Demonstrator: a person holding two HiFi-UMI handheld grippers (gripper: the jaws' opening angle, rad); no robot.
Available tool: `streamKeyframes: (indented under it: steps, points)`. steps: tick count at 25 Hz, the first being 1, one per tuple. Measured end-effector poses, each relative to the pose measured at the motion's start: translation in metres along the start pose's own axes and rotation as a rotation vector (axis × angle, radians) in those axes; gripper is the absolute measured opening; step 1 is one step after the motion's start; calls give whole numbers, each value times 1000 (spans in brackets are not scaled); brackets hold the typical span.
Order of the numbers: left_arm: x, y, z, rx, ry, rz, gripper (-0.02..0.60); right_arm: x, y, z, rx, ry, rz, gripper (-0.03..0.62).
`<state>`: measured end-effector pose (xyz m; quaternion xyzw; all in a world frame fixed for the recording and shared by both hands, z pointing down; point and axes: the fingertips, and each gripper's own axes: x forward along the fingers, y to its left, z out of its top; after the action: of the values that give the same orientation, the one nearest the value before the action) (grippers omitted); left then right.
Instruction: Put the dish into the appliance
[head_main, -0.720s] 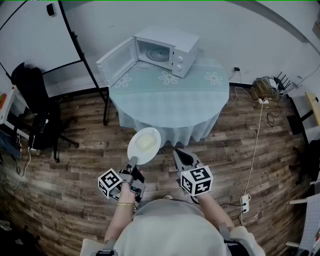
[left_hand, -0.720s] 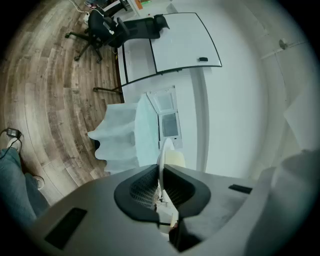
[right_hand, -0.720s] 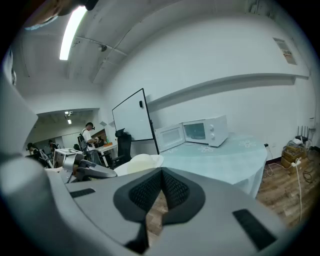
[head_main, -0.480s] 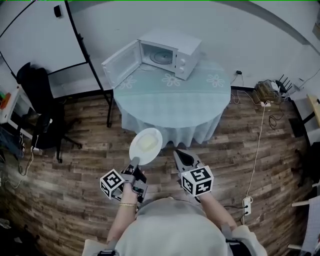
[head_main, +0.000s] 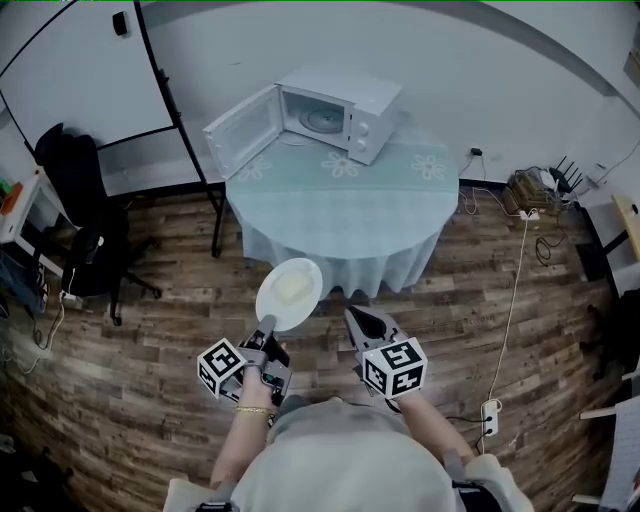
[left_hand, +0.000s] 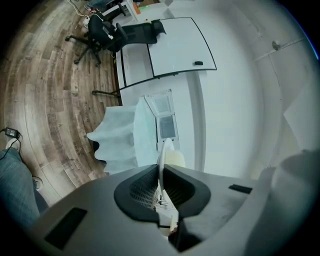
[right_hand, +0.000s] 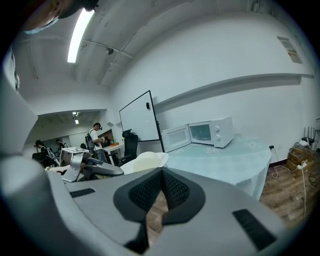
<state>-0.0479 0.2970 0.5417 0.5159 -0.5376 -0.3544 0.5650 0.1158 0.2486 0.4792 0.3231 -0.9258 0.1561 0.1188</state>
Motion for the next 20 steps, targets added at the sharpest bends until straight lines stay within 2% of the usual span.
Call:
streamKeyframes:
  steps: [12, 20]
  points:
    - [18, -3, -2, 3, 17, 9, 37, 6, -14, -1, 24, 6, -9, 5]
    - [56, -10, 7, 5, 20, -8, 37, 28, -38, 4, 27, 22, -17, 5]
